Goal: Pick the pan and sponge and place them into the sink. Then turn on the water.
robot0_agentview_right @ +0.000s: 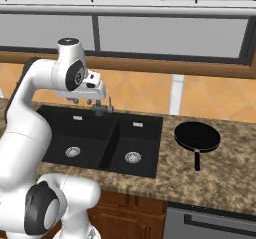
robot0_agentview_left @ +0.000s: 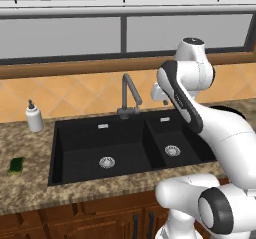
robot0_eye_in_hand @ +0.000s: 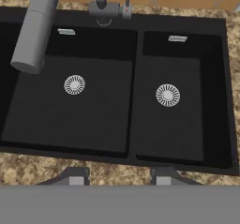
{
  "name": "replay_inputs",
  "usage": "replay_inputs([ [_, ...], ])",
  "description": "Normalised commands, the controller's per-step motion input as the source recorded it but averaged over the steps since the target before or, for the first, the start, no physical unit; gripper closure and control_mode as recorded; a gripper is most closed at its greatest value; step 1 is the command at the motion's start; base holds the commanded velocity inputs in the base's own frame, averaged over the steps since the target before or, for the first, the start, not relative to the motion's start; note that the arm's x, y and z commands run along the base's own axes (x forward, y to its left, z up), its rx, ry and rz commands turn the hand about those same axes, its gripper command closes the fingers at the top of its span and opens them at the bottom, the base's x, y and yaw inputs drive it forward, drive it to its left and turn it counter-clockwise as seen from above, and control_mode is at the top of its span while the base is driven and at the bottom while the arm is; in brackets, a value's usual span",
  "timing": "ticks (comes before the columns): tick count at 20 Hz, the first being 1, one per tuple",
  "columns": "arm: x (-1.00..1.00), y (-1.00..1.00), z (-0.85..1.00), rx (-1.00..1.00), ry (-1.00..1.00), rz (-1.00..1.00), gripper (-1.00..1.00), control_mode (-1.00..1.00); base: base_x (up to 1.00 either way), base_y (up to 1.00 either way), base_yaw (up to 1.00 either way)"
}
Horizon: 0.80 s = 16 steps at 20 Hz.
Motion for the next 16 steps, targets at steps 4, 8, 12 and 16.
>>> replay_inputs([
  [4, -0.08, -0.29, -0.01, 0.01, 0.0, -0.01, -1.0, -1.0, 0.0, 0.0, 0.0],
  [8, -0.3, -0.93, -0.1, 0.08, -0.01, -0.03, -1.0, -1.0, 0.0, 0.0, 0.0],
  [12, -0.3, -1.0, -0.15, 0.1, 0.0, -0.04, -1.0, -1.0, 0.0, 0.0, 0.0],
  [16, -0.19, -1.0, -0.26, 0.03, 0.0, -0.07, -1.0, -1.0, 0.0, 0.0, 0.0],
])
